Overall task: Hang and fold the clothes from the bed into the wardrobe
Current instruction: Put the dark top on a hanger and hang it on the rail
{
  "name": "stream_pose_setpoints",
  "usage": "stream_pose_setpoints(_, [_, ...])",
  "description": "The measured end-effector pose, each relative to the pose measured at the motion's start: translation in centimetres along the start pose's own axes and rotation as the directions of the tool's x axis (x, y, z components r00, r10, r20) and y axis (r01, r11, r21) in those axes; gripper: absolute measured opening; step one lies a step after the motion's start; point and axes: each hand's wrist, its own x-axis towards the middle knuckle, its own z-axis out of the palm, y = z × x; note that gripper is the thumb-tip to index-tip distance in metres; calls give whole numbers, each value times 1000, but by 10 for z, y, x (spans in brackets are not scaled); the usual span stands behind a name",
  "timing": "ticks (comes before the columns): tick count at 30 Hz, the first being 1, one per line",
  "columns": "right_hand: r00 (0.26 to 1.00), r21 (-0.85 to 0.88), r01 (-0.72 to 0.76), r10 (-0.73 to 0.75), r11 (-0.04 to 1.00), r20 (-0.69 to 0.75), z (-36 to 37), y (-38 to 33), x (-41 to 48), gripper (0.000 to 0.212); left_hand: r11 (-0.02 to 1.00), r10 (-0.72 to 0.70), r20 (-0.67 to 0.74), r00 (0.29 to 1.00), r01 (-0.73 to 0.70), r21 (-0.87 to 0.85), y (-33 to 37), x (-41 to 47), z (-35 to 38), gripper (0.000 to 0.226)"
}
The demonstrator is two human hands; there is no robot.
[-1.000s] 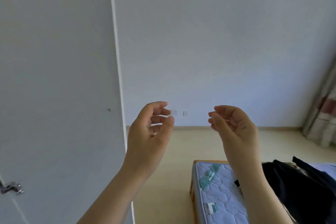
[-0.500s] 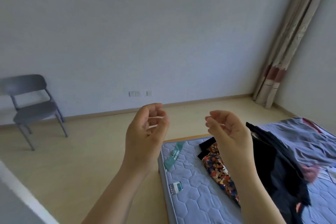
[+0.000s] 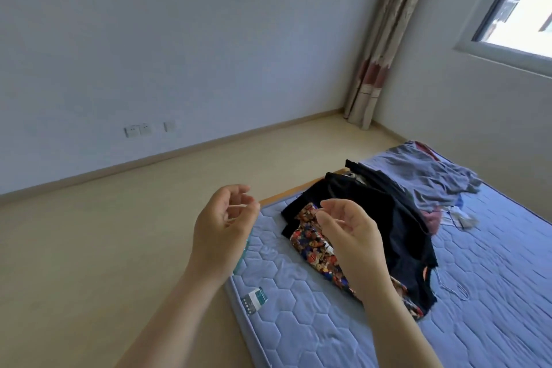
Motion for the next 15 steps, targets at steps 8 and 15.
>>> stream_pose_setpoints(8, [990,-62,-136,133,989,-47,14,46,77,11,990,-87,146,985,70,120,-37,86,36,26])
stream_pose_setpoints(15, [973,-50,-215,209,975,-99,25,68,143,10,979,-142,230,963,102,176,-57,160,63,17])
